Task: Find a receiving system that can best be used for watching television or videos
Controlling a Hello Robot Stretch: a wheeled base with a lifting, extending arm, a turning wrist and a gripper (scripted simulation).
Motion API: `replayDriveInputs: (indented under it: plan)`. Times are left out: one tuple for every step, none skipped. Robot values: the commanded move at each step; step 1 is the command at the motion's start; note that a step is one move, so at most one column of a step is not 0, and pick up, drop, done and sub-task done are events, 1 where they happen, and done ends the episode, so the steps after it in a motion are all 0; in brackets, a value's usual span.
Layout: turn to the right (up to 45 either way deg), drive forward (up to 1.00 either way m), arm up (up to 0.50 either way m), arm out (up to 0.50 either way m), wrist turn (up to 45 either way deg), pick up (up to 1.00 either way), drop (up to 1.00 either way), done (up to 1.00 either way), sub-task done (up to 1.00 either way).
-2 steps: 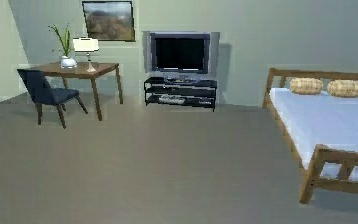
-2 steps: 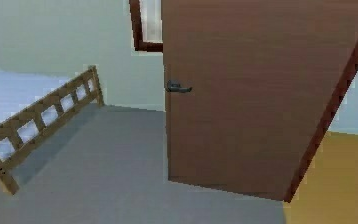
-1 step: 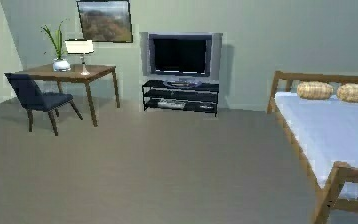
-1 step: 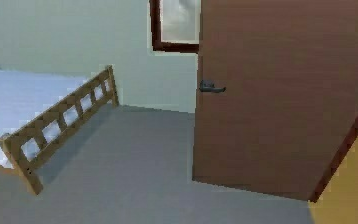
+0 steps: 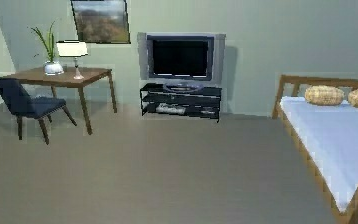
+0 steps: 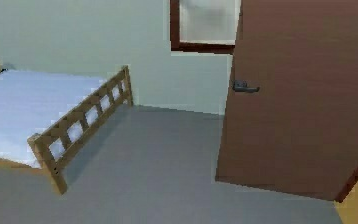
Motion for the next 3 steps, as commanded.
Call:
replayDriveInputs:
  plan:
    - [18.0,0.0,0.0,0.0,0.0,0.0,0.0,0.0,0.0]
    - [0.0,1.0,0.0,0.0,0.0,0.0,0.0,0.0,0.0]
    - [0.0,1.0,0.0,0.0,0.0,0.0,0.0,0.0,0.0]
